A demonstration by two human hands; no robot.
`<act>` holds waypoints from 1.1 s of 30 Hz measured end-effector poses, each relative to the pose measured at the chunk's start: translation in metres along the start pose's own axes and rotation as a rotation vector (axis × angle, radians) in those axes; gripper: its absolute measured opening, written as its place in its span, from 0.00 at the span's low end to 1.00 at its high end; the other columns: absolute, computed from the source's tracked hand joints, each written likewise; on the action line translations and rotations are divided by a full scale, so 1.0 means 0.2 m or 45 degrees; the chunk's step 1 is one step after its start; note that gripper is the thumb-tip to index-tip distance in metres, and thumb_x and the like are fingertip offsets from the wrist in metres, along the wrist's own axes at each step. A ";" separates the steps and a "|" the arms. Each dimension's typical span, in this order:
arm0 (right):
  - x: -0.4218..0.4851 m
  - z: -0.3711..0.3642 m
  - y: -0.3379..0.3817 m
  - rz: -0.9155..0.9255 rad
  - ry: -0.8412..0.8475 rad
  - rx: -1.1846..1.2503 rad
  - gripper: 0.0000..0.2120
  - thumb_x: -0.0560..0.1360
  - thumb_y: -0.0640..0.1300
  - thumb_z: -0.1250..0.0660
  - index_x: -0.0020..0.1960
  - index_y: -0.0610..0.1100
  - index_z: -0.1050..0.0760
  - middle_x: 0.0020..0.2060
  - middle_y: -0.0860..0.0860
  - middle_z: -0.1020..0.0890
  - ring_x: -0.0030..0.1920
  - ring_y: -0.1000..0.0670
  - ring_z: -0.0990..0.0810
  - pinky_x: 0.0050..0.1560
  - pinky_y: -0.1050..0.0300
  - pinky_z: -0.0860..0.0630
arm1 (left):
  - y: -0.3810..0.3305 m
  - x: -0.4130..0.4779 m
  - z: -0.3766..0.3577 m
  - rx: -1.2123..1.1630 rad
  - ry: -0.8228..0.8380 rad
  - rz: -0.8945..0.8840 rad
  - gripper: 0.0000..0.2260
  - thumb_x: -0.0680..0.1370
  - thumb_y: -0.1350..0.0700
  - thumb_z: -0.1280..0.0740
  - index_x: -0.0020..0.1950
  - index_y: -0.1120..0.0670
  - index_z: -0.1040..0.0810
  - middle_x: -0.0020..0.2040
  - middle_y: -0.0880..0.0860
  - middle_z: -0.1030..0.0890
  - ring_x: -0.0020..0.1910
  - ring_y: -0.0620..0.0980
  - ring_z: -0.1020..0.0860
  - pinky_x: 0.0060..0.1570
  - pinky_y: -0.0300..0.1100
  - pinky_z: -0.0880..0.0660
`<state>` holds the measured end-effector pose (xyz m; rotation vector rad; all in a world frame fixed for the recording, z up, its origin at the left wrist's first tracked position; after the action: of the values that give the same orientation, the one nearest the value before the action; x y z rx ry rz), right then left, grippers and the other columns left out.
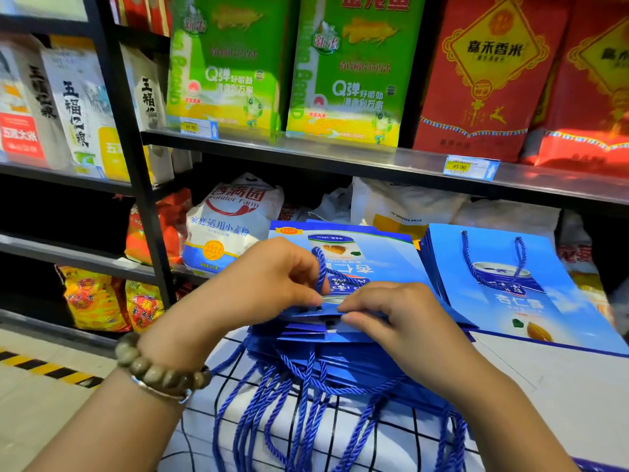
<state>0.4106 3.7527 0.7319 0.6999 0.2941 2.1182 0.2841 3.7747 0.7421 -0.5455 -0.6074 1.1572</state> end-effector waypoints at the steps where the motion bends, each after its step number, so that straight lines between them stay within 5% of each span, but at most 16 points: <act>1: 0.00 0.02 0.02 0.038 -0.077 -0.067 0.08 0.73 0.50 0.35 0.45 0.50 0.19 0.41 0.57 0.17 0.42 0.54 0.20 0.44 0.54 0.23 | -0.01 0.01 -0.01 0.057 0.008 -0.021 0.04 0.70 0.60 0.27 0.43 0.58 0.18 0.35 0.52 0.18 0.33 0.44 0.25 0.38 0.39 0.27; 4: -0.01 0.09 0.04 0.092 -0.354 -0.204 0.08 0.72 0.50 0.37 0.42 0.49 0.20 0.36 0.55 0.17 0.37 0.50 0.19 0.36 0.53 0.22 | -0.04 0.01 -0.02 0.135 -0.011 -0.103 0.06 0.74 0.56 0.32 0.43 0.58 0.19 0.34 0.53 0.20 0.32 0.45 0.28 0.37 0.40 0.30; 7: -0.03 0.12 0.03 0.084 -0.491 -0.143 0.09 0.72 0.50 0.37 0.43 0.49 0.20 0.37 0.55 0.17 0.37 0.50 0.19 0.36 0.53 0.21 | -0.06 -0.03 -0.01 -0.141 0.018 -0.154 0.09 0.76 0.55 0.34 0.37 0.56 0.22 0.28 0.52 0.27 0.29 0.40 0.32 0.34 0.37 0.32; 9: -0.04 0.11 0.03 0.115 -0.513 -0.144 0.08 0.72 0.50 0.37 0.43 0.48 0.20 0.37 0.55 0.17 0.37 0.50 0.19 0.36 0.52 0.21 | -0.05 -0.04 -0.02 -0.253 0.020 -0.162 0.04 0.74 0.54 0.31 0.45 0.54 0.19 0.33 0.54 0.20 0.33 0.41 0.26 0.41 0.41 0.25; 11: -0.04 0.10 0.03 0.158 -0.541 -0.147 0.06 0.72 0.48 0.35 0.44 0.48 0.21 0.38 0.55 0.18 0.37 0.49 0.19 0.36 0.52 0.22 | -0.02 -0.03 -0.06 -0.136 -0.030 -0.172 0.11 0.72 0.49 0.32 0.51 0.52 0.19 0.34 0.57 0.20 0.33 0.44 0.28 0.40 0.49 0.27; 15: -0.04 0.03 0.10 0.383 -0.478 -0.366 0.05 0.70 0.47 0.35 0.42 0.48 0.22 0.42 0.52 0.21 0.39 0.48 0.23 0.38 0.58 0.28 | 0.03 0.00 -0.09 -0.212 -0.030 -0.099 0.09 0.72 0.49 0.34 0.47 0.51 0.19 0.27 0.52 0.28 0.29 0.46 0.35 0.33 0.43 0.37; 22: -0.04 -0.02 0.13 0.517 -0.422 -0.490 0.10 0.69 0.43 0.41 0.43 0.51 0.21 0.43 0.54 0.21 0.42 0.54 0.25 0.42 0.64 0.30 | 0.03 -0.01 -0.10 -0.408 -0.012 -0.033 0.04 0.71 0.51 0.31 0.42 0.49 0.18 0.36 0.67 0.21 0.32 0.49 0.30 0.35 0.44 0.34; 25: -0.09 -0.02 0.11 0.529 -0.529 -0.314 0.02 0.73 0.45 0.38 0.46 0.51 0.28 0.45 0.54 0.19 0.41 0.53 0.24 0.38 0.63 0.30 | 0.05 -0.02 -0.11 -0.466 -0.015 -0.010 0.03 0.74 0.59 0.31 0.44 0.54 0.17 0.40 0.61 0.17 0.37 0.47 0.26 0.41 0.43 0.27; 29: -0.12 -0.03 0.09 0.515 -0.559 -0.202 0.04 0.72 0.45 0.35 0.43 0.50 0.31 0.44 0.51 0.17 0.40 0.53 0.21 0.39 0.63 0.29 | 0.08 -0.03 -0.12 -0.618 0.004 0.092 0.05 0.73 0.60 0.31 0.36 0.58 0.20 0.33 0.53 0.21 0.31 0.42 0.27 0.33 0.29 0.32; 33: -0.14 -0.03 0.06 0.393 -0.577 -0.131 0.07 0.71 0.52 0.34 0.44 0.51 0.30 0.40 0.54 0.18 0.37 0.53 0.20 0.36 0.59 0.26 | 0.10 -0.02 -0.15 -0.707 0.028 0.183 0.09 0.73 0.60 0.31 0.32 0.56 0.23 0.36 0.59 0.18 0.32 0.47 0.25 0.33 0.32 0.31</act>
<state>0.4128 3.7242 0.7227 1.1943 -0.1808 2.1634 0.2901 3.7737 0.7066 -1.0872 -0.8880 1.1112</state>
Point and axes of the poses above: each hand's wrist, its own x-axis towards the middle knuckle, its own z-axis out of the back of the hand, y = z × x, the point moved 8 cm from there along x, towards the middle knuckle
